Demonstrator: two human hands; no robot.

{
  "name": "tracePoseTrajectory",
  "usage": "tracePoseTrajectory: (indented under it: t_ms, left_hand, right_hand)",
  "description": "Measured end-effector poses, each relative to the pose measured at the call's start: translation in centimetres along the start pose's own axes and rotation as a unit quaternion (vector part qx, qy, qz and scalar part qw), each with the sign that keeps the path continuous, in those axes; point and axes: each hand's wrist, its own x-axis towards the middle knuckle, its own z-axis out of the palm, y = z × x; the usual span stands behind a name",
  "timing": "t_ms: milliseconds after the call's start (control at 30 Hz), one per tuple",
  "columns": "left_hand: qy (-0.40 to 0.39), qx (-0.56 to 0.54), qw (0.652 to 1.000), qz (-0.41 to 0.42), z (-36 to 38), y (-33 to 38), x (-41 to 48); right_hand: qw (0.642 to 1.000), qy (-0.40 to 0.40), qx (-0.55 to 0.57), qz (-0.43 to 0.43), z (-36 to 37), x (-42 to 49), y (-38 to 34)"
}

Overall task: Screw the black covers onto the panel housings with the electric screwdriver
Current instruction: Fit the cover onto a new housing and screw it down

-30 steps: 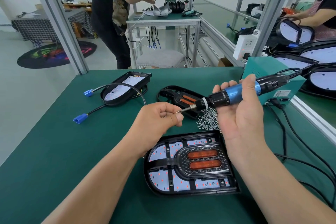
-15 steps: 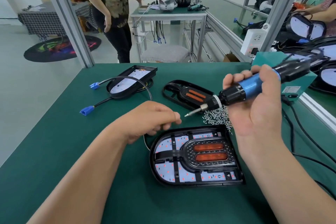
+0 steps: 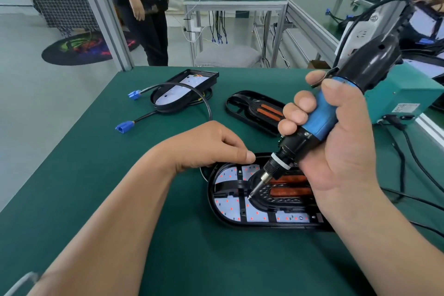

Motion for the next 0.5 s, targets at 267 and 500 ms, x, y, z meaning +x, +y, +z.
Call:
tracePoseTrajectory:
  t_ms: [267, 500]
  left_hand:
    - [-0.001, -0.012, 1.0, 0.01, 0.04, 0.06, -0.12]
    - [-0.004, -0.003, 1.0, 0.012, 0.08, -0.21, 0.09]
  right_hand:
    - [0.997, -0.061, -0.044, 0.019, 0.5, -0.48, 0.74]
    - [0.995, -0.087, -0.05, 0.022, 0.88, -0.84, 0.96]
